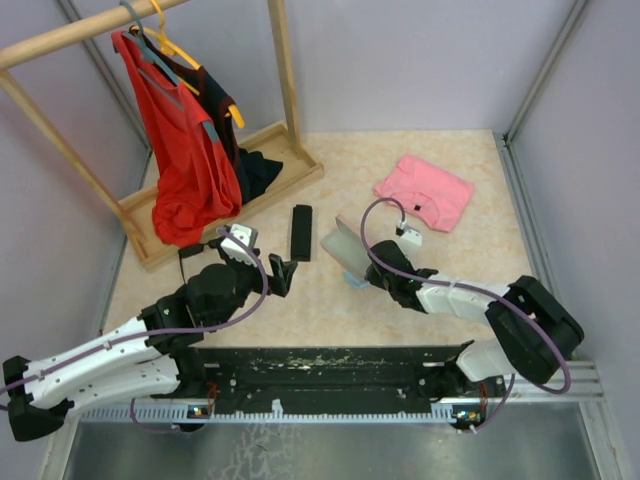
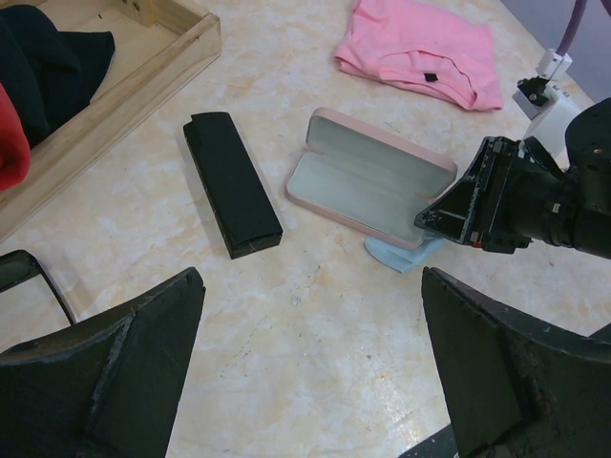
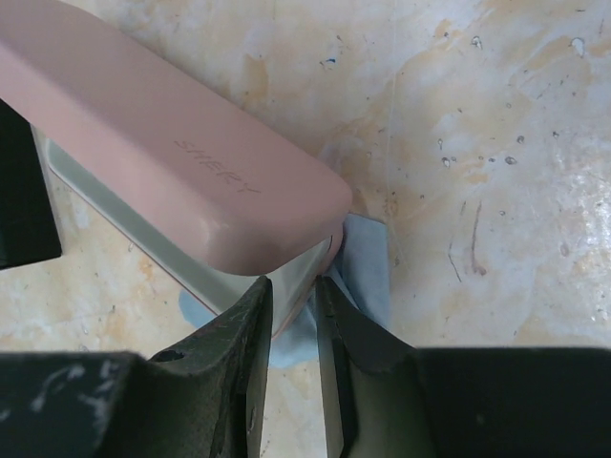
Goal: Organize the sunglasses
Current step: Adjust the sunglasses case at the center of the board.
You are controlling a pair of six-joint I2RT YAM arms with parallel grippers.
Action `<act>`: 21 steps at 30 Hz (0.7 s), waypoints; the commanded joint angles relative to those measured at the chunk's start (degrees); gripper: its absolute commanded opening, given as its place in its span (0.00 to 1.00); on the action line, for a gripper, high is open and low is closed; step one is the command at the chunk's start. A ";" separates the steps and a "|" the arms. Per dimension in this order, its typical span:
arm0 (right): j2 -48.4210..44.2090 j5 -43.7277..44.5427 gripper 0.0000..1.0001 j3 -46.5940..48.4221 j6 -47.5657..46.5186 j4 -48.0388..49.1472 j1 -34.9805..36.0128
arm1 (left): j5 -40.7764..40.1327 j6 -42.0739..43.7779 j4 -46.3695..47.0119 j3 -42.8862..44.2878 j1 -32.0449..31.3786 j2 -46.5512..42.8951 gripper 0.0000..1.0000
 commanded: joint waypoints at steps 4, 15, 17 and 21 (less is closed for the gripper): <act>3.55 2.10 0.25 4.17 -0.43 1.47 0.42 | 0.05 0.52 0.62 -0.42 -0.09 -1.07 1.00; 3.84 5.72 0.06 8.90 -3.38 -3.81 0.37 | -0.22 0.49 0.53 -0.50 -0.08 -1.52 1.00; 3.51 5.91 0.04 10.29 -3.98 -4.27 0.36 | -0.19 0.46 0.53 -0.49 -0.12 -1.59 1.00; 3.84 5.11 0.00 12.94 -5.72 -3.80 -0.39 | -0.37 0.32 0.44 -0.56 -0.07 -1.60 1.00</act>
